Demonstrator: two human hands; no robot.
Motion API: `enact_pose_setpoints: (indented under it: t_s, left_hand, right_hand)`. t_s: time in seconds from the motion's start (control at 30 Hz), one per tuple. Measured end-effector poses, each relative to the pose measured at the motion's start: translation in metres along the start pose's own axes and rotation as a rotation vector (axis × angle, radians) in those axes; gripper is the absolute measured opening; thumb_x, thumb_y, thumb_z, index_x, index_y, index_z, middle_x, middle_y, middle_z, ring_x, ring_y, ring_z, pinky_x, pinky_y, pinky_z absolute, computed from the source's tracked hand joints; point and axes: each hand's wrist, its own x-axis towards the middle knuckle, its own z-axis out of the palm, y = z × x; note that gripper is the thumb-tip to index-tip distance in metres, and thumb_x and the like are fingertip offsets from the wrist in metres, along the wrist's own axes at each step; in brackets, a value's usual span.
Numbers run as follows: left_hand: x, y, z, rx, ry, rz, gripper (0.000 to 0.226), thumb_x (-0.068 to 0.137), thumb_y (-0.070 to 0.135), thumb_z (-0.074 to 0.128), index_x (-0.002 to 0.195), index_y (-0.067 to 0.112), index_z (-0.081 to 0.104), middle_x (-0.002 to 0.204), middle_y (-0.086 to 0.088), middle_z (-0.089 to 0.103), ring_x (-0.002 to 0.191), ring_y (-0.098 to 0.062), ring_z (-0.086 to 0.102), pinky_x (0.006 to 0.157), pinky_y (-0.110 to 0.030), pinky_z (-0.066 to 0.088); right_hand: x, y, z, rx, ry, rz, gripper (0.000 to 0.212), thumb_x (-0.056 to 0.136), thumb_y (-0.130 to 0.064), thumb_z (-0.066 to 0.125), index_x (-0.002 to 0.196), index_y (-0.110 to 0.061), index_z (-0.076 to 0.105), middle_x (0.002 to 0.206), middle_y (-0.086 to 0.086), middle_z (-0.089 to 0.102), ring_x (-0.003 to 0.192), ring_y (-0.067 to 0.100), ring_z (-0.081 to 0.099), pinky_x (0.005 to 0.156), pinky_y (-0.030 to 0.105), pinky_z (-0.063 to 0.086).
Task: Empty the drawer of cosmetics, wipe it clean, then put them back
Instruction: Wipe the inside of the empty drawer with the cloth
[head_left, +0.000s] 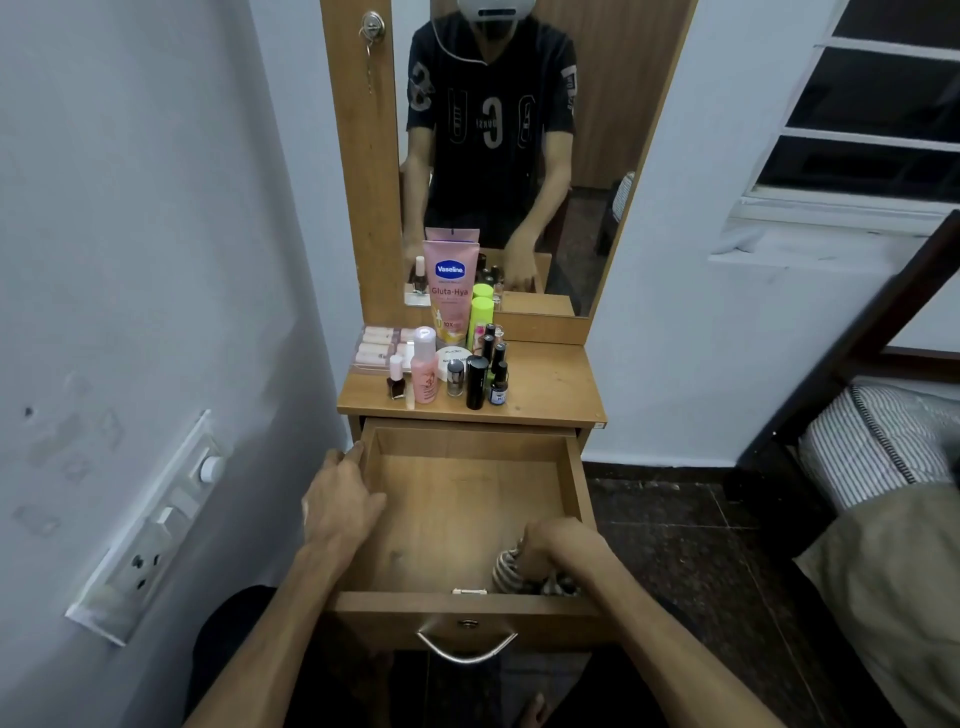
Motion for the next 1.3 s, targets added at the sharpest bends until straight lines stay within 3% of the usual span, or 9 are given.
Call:
enact_pose_setpoints:
  t_s: [0.17,0.27,0.5,0.6,0.73,0.9,1.03,1.2,1.3]
  left_hand:
    - [0.001,-0.004,0.002,-0.051,0.013,-0.029,0.066,0.083,0.015,0.071,0.146,0.018,0.050,0.126,-0.008,0.056,0.107,-0.028,0.063,0.091,-0.043,0.054]
    - [0.002,-0.006,0.005,-0.063,0.018,-0.027,0.066,0.083,0.015,0.070,0.146,0.018,0.050,0.123,-0.006,0.056,0.107,-0.028,0.063,0.090,-0.042,0.054]
    - [0.006,-0.010,0.011,-0.093,0.059,-0.028,0.061,0.084,0.014,0.065,0.144,0.019,0.052,0.106,0.001,0.051,0.088,-0.018,0.057,0.082,-0.037,0.053]
    - [0.005,-0.009,0.009,-0.089,0.060,-0.041,0.061,0.085,0.016,0.065,0.144,0.019,0.052,0.121,-0.008,0.058,0.103,-0.025,0.063,0.089,-0.041,0.053]
    - [0.003,-0.010,0.007,-0.107,0.051,-0.024,0.062,0.085,0.018,0.066,0.145,0.019,0.050,0.114,-0.003,0.056,0.088,-0.012,0.050,0.081,-0.034,0.048]
    - [0.001,-0.006,0.005,-0.099,0.041,-0.047,0.064,0.087,0.016,0.066,0.148,0.020,0.048,0.128,-0.010,0.056,0.106,-0.024,0.062,0.091,-0.040,0.052]
    - [0.000,-0.006,0.005,-0.103,0.047,-0.043,0.063,0.088,0.017,0.064,0.149,0.020,0.047,0.127,-0.009,0.055,0.109,-0.027,0.063,0.094,-0.042,0.053]
    - [0.000,-0.006,0.004,-0.101,0.055,-0.038,0.060,0.088,0.016,0.063,0.146,0.021,0.049,0.116,-0.005,0.055,0.097,-0.026,0.064,0.088,-0.042,0.058]
    - [0.001,-0.007,0.004,-0.101,0.051,-0.043,0.060,0.088,0.016,0.063,0.146,0.022,0.049,0.116,-0.005,0.056,0.097,-0.025,0.064,0.088,-0.041,0.058]
  right_hand:
    - [0.006,-0.012,0.011,0.043,0.458,0.103,0.017,0.099,-0.033,0.064,0.103,-0.016,0.064,0.097,0.003,0.066,0.085,0.017,0.066,0.067,0.030,0.047]
    - [0.012,-0.006,0.002,0.148,0.671,0.137,0.022,0.098,-0.021,0.066,0.119,-0.013,0.066,0.118,0.008,0.067,0.103,0.022,0.069,0.077,0.031,0.054]
    - [0.028,-0.041,-0.017,0.539,0.533,-0.120,0.037,0.093,-0.015,0.070,0.130,-0.013,0.062,0.119,0.009,0.068,0.098,0.020,0.070,0.085,0.027,0.060]
    - [0.024,-0.093,-0.010,0.563,0.381,-0.292,0.028,0.088,-0.017,0.074,0.116,-0.017,0.069,0.108,0.005,0.072,0.089,0.017,0.070,0.080,0.025,0.061]
    - [0.015,-0.131,0.001,0.389,0.313,-0.414,0.009,0.088,-0.025,0.069,0.089,-0.023,0.061,0.090,0.002,0.067,0.079,0.019,0.064,0.074,0.037,0.059]
    - [0.008,-0.098,0.009,0.284,0.183,-0.426,0.037,0.088,-0.032,0.072,0.124,-0.028,0.067,0.106,0.001,0.073,0.082,0.016,0.067,0.073,0.031,0.057]
    - [0.003,-0.054,0.011,0.349,0.230,-0.263,0.043,0.089,-0.037,0.074,0.130,-0.028,0.062,0.111,-0.001,0.066,0.097,0.017,0.065,0.083,0.029,0.054]
    - [-0.007,0.000,0.004,0.485,0.619,0.091,0.028,0.094,-0.031,0.071,0.114,-0.013,0.065,0.076,-0.009,0.054,0.060,0.001,0.052,0.040,0.012,0.034]
    - [-0.010,0.008,-0.008,0.724,0.898,0.121,0.028,0.088,-0.025,0.074,0.110,-0.016,0.061,0.088,-0.001,0.067,0.072,0.015,0.062,0.059,0.024,0.049]
